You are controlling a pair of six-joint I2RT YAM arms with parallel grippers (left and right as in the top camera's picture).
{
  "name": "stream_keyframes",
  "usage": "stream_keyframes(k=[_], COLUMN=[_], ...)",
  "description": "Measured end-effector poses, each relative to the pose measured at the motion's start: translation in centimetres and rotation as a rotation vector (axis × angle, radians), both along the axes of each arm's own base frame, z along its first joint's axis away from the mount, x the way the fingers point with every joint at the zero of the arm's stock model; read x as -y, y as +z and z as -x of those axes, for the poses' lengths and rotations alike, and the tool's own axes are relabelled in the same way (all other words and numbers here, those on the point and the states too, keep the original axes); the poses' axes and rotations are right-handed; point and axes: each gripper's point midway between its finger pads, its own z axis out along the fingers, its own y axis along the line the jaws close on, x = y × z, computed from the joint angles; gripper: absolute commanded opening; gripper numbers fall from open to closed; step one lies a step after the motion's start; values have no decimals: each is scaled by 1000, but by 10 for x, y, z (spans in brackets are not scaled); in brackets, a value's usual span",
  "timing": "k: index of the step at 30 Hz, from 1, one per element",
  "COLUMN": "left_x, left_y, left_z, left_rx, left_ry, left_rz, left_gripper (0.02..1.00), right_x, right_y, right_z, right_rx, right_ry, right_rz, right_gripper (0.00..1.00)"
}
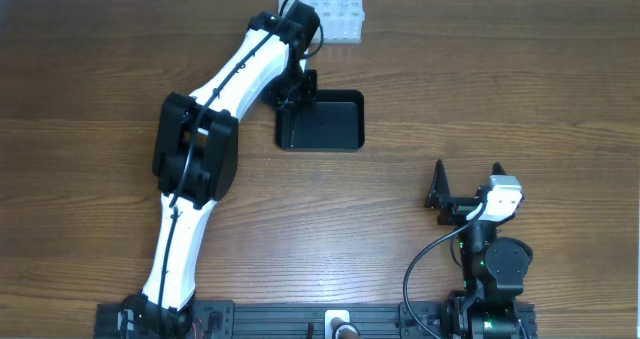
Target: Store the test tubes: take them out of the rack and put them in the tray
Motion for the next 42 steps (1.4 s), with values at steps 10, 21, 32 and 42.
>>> stream_keyframes(k=[10,21,32,42], left_x=[19,24,7,11], left_y=[41,167,210,161], left_z=[-26,-75,-138,-178], left_rx=[115,514,805,855], left_ry=[-11,13,118,90], left_rz=[53,84,75,47], left_gripper=[395,544,654,687], right_x=[0,0,0,0], right_y=[0,0,0,0], right_z=[0,0,0,0], right_rx=[0,0,0,0], right_ry=[0,0,0,0], right_rz=[0,0,0,0], right_gripper=[991,991,993,993])
